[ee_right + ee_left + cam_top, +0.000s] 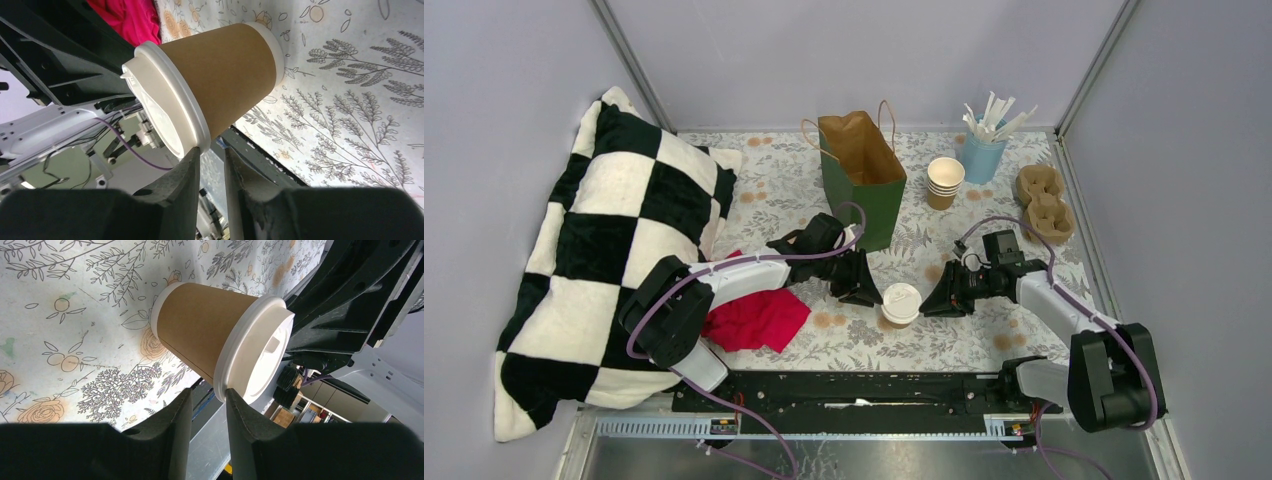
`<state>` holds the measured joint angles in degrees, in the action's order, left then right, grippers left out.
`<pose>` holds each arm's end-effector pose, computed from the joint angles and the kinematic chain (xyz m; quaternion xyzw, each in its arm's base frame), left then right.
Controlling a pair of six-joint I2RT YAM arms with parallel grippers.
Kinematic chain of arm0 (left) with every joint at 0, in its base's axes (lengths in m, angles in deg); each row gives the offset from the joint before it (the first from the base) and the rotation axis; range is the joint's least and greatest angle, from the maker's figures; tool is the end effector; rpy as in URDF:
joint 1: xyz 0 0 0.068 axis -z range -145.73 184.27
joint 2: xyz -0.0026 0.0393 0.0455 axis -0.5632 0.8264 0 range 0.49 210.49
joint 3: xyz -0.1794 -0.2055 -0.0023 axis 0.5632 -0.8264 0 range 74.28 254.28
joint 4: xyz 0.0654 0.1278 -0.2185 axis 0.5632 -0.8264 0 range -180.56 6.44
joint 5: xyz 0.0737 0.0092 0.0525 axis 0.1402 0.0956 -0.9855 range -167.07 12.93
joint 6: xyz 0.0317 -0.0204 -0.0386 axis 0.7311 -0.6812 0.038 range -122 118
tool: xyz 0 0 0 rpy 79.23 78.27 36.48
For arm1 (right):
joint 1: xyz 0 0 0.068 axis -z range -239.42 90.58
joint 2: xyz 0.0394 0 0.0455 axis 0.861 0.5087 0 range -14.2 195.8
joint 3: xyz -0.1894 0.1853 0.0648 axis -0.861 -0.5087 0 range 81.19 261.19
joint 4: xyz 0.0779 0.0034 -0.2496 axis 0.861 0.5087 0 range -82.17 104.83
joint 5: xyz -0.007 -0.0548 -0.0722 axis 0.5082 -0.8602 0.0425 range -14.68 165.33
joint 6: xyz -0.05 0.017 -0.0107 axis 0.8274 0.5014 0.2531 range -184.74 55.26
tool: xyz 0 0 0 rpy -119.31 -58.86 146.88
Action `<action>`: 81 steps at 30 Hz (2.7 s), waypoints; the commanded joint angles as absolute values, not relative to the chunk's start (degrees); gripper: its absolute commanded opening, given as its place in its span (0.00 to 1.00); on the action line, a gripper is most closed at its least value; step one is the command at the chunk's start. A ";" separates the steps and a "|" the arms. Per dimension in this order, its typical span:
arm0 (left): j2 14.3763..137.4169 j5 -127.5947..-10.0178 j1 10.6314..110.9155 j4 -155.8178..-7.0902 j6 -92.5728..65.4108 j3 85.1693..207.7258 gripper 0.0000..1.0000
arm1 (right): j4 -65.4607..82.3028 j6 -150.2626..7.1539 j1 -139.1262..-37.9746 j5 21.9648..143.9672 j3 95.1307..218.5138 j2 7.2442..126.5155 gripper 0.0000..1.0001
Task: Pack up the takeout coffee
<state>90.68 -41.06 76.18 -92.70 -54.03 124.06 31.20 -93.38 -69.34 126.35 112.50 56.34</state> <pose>0.2189 -0.2246 0.1861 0.0277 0.8984 -0.4382 0.0124 0.1965 0.0624 0.1683 0.0421 0.8817 0.4656 0.0636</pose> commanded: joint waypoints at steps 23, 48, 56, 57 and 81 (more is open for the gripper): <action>86.70 -46.59 76.60 -105.67 -46.91 132.24 0.44 | 53.49 -80.88 -82.78 95.57 138.55 53.22 0.82; 64.41 -57.38 73.72 -113.34 -43.36 127.30 0.81 | 60.22 -83.66 -115.34 63.72 152.08 71.28 1.00; 65.38 -57.49 73.71 -113.43 -42.80 128.35 0.81 | 57.61 -84.70 -115.49 64.82 150.10 71.71 0.97; 65.60 -57.33 73.73 -113.37 -42.78 128.49 0.81 | 57.28 -84.81 -115.50 65.20 149.90 71.87 0.95; 65.78 -57.29 73.74 -113.45 -42.96 128.46 0.82 | 55.23 -85.66 -115.45 65.42 146.52 70.92 0.90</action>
<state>65.85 -56.80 73.96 -114.39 -43.78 126.33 55.05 -84.73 -114.93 65.89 147.67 71.80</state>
